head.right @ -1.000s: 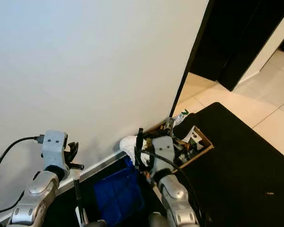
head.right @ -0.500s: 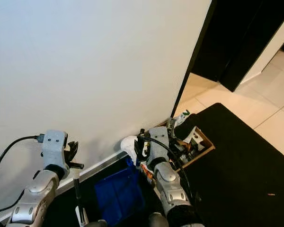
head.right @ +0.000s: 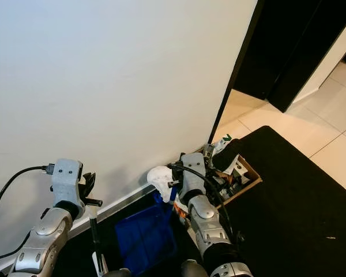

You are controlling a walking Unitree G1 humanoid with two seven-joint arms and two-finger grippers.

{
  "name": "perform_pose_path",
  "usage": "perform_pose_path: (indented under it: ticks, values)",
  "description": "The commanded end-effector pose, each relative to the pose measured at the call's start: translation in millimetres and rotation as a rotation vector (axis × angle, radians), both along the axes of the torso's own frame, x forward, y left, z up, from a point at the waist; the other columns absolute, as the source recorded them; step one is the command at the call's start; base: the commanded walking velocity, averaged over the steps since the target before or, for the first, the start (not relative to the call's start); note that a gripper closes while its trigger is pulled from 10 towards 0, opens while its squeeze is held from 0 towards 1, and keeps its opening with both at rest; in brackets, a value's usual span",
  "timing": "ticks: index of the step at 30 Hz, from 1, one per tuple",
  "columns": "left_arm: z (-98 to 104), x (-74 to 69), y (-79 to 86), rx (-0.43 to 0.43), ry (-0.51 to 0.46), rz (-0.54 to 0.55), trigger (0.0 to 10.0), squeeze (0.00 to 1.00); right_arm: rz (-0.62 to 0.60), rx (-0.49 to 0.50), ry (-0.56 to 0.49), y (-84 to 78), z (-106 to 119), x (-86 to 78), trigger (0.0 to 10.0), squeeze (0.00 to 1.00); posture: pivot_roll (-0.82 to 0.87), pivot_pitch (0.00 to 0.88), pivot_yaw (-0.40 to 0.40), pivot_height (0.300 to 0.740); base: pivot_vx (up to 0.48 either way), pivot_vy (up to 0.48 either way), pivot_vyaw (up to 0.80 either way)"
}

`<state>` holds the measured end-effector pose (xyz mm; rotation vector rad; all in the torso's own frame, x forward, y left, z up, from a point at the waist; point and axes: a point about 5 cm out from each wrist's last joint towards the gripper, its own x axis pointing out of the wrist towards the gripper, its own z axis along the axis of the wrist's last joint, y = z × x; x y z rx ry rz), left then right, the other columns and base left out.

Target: Sweep floor

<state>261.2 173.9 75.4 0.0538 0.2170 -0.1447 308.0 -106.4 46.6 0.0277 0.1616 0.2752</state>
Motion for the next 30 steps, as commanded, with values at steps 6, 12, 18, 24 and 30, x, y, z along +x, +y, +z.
perform_pose_path:
  ticks: [6,12,18,24,30]
  values:
    - [-10,-3.6,-1.3,0.008,0.039,0.006,10.0,0.00,0.076,0.041,-0.088,10.8,12,-0.2,0.0,0.00,0.15,0.115,0.018,0.740,0.000,0.000,0.00]
    - [-10,-2.0,-3.6,0.007,0.039,-0.003,10.0,0.00,0.183,0.190,-0.239,36.7,60,8.7,10.0,0.00,0.14,0.113,0.019,0.740,0.000,0.000,0.00]
    - [-9,-0.1,-5.2,0.003,0.034,-0.007,10.0,0.00,0.098,0.165,-0.344,28.1,111,20.5,10.0,0.00,0.14,0.112,0.014,0.740,0.000,0.000,0.00]
    - [-11,0.0,-8.8,-0.001,0.039,-0.018,10.0,0.00,0.016,0.112,-0.427,2.5,162,20.0,10.0,0.00,0.12,0.108,0.010,0.740,0.000,0.000,0.00]
    - [-11,2.1,-13.0,-0.005,0.039,-0.035,10.0,0.00,-0.074,0.108,-0.459,-19.2,187,12.6,10.0,0.00,0.10,0.106,0.016,0.740,0.000,0.000,0.00]
